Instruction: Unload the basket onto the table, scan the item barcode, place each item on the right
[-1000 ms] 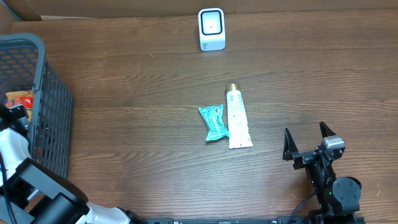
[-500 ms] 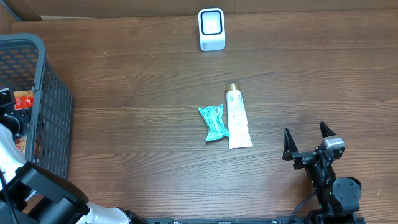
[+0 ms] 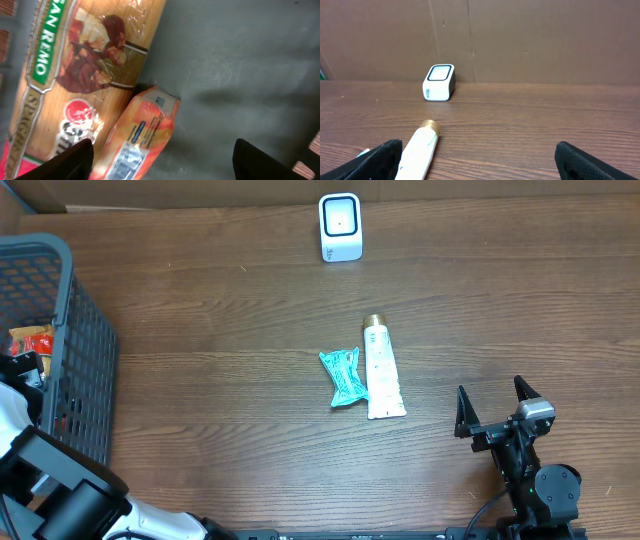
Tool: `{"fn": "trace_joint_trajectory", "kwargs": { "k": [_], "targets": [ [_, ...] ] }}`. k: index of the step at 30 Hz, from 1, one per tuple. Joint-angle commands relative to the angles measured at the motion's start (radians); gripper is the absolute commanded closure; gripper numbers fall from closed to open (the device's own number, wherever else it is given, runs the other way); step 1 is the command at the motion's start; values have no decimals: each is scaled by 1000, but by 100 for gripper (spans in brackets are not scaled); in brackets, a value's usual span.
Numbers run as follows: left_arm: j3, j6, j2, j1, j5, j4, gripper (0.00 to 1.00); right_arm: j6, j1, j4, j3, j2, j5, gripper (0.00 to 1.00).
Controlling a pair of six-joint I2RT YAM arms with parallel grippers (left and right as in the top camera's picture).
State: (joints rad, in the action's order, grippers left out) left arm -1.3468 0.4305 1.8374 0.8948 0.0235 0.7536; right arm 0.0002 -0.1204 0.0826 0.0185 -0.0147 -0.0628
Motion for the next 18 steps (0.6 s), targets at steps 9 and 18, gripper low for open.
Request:
{"fn": "trace_joint_trajectory", "kwargs": {
  "k": [9,18],
  "targets": [
    [4,19,67,4,36,-37,26,3,-4,-4,-11,12,6,0],
    [1,18,89,3,36,-55,96,3,-4,-4,-11,12,6,0]
  ]
}}
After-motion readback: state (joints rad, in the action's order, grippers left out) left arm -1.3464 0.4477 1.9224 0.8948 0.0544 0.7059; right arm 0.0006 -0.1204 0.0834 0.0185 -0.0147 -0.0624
